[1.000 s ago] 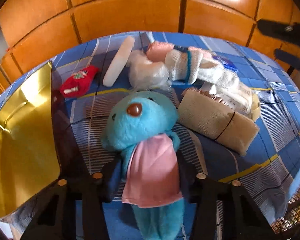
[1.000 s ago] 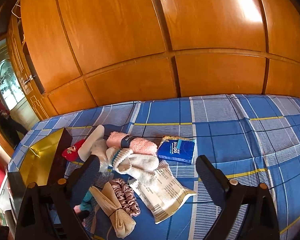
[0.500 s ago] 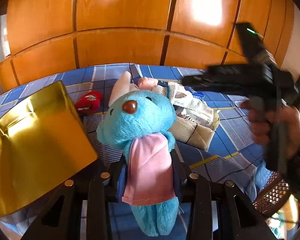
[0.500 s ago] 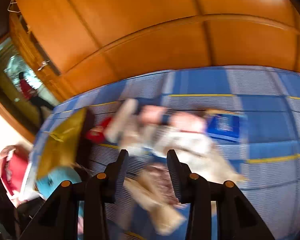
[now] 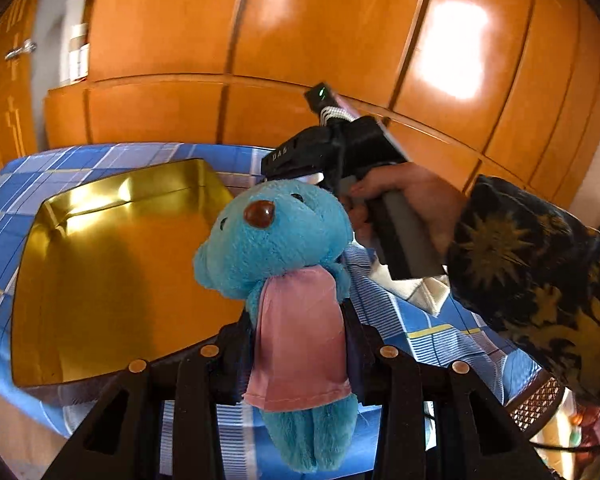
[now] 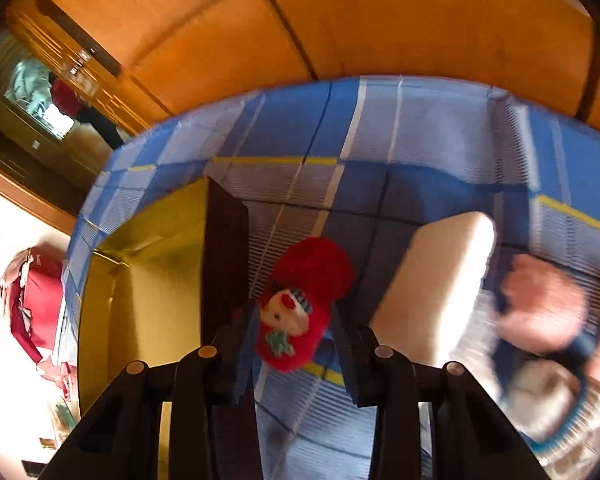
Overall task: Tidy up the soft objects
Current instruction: 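Carry the blue teddy bear into the gold tray and open the left tool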
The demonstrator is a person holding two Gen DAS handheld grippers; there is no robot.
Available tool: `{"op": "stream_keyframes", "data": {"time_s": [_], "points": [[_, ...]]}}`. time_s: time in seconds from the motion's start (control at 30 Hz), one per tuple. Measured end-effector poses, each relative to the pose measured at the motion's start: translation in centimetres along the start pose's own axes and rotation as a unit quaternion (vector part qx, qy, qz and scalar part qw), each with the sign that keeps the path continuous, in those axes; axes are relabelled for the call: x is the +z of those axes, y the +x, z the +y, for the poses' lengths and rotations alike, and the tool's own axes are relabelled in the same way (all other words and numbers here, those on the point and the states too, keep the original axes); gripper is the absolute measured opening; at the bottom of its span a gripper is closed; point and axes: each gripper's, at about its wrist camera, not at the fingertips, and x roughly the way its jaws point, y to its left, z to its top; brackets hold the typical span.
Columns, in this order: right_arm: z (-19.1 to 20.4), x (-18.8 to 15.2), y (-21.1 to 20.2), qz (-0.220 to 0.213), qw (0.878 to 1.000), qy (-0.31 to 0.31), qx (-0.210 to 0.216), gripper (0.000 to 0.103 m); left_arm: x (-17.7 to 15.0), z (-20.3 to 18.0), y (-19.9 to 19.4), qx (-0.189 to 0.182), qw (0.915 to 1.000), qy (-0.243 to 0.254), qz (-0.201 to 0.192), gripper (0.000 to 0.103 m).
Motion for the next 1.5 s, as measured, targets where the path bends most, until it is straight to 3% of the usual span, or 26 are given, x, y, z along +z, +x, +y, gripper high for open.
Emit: {"op": "stream_keyframes", "data": {"time_s": [0.17, 0.27, 0.33, 0.37, 0.43, 0.67, 0.87, 1.03, 1.2, 1.27, 1.5], "points": [[1.9, 1.0, 1.9, 0.027, 0.998, -0.030, -0.049, 0.036, -0.4, 2.0, -0.6, 0.008, 0.9996, -0.028, -0.004, 0.039], [3.4, 0.7, 2.7, 0.054, 0.990, -0.092, -0.090, 0.036, -0.4, 2.9, -0.6, 0.011, 0.9990, -0.043, -0.003, 0.039], [3.6, 0.4, 2.7, 0.049, 0.987, -0.110, -0.111, 0.014, -0.3, 3.5, -0.9, 0.014, 0.9985, -0.053, -0.008, 0.039], [3.4, 0.3, 2.5, 0.042, 0.985, -0.113, -0.123, 0.011, -0.1, 3.8, -1.1, 0.017, 0.9982, -0.056, -0.010, 0.039], [2.8, -0.1, 1.4, 0.023, 0.987, -0.107, -0.119, 0.006, 0.3, 4.9, -1.3, 0.025, 0.9972, -0.069, -0.013, 0.039], [2.1, -4.5, -5.6, -0.069, 0.982, -0.142, -0.108, 0.006, 2.8, 10.0, 0.1, 0.056, 0.9909, -0.122, 0.000, 0.040], [1.0, -8.6, -9.5, -0.095, 0.978, -0.156, -0.104, 0.006, 6.1, 12.3, 4.8, 0.066, 0.9863, -0.148, 0.030, 0.042], [0.3, -10.8, -10.2, -0.101, 0.979, -0.147, -0.098, 0.006, 8.6, 13.7, 9.5, 0.069, 0.9800, -0.177, 0.061, 0.044], [0.2, -12.3, -9.7, -0.100, 0.978, -0.150, -0.106, 0.006, 10.6, 14.6, 13.1, 0.098, 0.9762, -0.183, 0.063, 0.062], [0.3, -12.7, -9.4, -0.097, 0.978, -0.149, -0.106, 0.006, 10.9, 14.8, 14.1, 0.104, 0.9746, -0.184, 0.075, 0.081], [1.3, -13.1, -9.0, -0.102, 0.978, -0.152, -0.104, 0.006, 9.5, 14.2, 11.3, 0.117, 0.9768, -0.172, 0.050, 0.084]]}}
